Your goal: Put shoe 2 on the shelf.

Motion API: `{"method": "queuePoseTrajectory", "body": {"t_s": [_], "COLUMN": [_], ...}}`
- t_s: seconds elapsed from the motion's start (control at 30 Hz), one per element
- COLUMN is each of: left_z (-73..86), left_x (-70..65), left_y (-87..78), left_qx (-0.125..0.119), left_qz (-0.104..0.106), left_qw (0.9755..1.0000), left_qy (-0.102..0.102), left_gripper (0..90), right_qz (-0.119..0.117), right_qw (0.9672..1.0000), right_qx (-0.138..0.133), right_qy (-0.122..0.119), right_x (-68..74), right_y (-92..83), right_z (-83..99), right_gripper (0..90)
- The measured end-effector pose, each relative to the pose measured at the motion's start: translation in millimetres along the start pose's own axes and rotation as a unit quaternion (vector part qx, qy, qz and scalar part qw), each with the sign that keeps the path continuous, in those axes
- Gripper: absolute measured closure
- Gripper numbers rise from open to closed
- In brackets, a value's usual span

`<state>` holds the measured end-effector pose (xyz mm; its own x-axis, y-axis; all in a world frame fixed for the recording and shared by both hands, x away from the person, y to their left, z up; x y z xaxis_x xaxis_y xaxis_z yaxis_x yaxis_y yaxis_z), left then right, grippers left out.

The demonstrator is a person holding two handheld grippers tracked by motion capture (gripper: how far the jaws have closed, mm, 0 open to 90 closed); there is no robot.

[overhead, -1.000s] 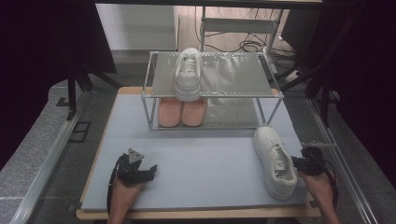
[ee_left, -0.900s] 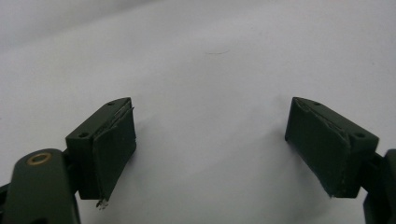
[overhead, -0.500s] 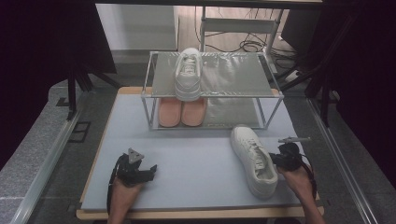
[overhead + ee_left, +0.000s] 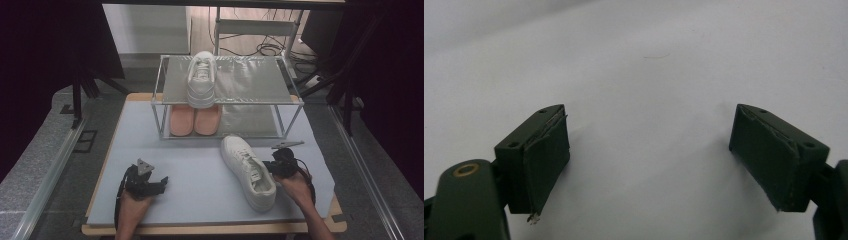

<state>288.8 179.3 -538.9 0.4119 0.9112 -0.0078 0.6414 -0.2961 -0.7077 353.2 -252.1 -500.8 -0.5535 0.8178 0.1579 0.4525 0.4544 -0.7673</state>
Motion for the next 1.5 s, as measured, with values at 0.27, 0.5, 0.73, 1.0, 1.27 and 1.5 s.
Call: {"method": "queuePoseTrajectory", "body": {"t_s": [0.27, 0.5, 0.73, 1.0, 1.27, 1.5], "left_z": [0.0, 0.0, 0.0, 0.1, 0.1, 0.1], "left_x": [0.0, 0.0, -0.2, -0.1, -0.3, -0.1], "left_y": [0.0, 0.0, -0.1, -0.4, -0.2, -0.4], "left_qx": [0.0, 0.0, 0.0, 0.002, 0.0, 0.002], "left_qz": [0.0, 0.0, -0.001, -0.001, -0.002, -0.002], "left_qw": [1.0, 1.0, 1.0, 1.0, 1.0, 1.0], "left_qy": [0.0, 0.0, 0.0, 0.003, 0.002, 0.004], "left_gripper": [16.3, 16.3, 16.4, 16.4, 16.4, 16.4], "right_qz": [-0.031, -0.058, -0.067, -0.058, -0.058, -0.074], "right_qw": [0.9991, 0.997, 0.9961, 0.9962, 0.9958, 0.9939], "right_qx": [0.013, 0.022, 0.018, 0.005, 0.006, 0.008], "right_qy": [-0.026, -0.046, -0.055, -0.064, -0.071, -0.082], "right_x": [19.5, 34.3, 40.5, 34.9, 32.9, 40.9], "right_y": [17.7, 32.9, 38.5, 16.2, -12.8, -38.9], "right_z": [-16.9, -30.5, -37.3, -37.6, -31.7, -29.6], "right_gripper": [90.0, 90.0, 90.0, 87.2, 81.3, 77.1]}}
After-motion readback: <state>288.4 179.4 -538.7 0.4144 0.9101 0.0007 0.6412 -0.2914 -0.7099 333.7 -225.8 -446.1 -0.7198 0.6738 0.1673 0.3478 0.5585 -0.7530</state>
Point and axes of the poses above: each handheld gripper's, and its own axes: y roughly forward along the jaws, z roughly out of its underside, x roughly to its left, the point moved 2 cm from there along y, roughly forward along the jaws, and after that the axes turned 1 degree about -y, right-handed, at the moved point
